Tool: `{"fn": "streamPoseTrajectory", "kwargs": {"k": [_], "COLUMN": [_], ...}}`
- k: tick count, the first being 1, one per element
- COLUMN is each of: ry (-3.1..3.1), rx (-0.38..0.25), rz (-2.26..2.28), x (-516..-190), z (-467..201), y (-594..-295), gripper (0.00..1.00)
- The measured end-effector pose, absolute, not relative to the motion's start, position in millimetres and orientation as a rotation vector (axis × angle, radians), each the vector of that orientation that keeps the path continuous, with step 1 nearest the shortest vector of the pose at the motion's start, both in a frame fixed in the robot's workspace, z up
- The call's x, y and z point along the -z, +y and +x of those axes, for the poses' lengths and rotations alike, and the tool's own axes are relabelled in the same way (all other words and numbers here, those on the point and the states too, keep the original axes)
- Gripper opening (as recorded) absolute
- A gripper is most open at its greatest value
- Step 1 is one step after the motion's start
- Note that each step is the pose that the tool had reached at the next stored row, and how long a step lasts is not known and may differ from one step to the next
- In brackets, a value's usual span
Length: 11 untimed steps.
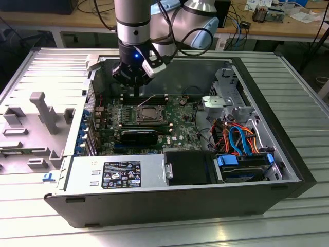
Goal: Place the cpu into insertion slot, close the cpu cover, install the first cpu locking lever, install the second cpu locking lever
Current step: 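Install the first cpu locking lever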
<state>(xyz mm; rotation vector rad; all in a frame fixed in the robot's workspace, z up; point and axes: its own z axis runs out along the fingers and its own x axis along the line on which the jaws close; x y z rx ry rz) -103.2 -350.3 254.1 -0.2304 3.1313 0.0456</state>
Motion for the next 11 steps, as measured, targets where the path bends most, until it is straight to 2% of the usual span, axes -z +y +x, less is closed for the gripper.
{"fn": "streamPoseTrajectory", "kwargs": {"k": [11], "ry": [3.131], "rx": [-0.046], "rz": [-0.230], "x": [-240.3], "z": [-103.1], "y": [-350.3], "gripper": [0.11]}}
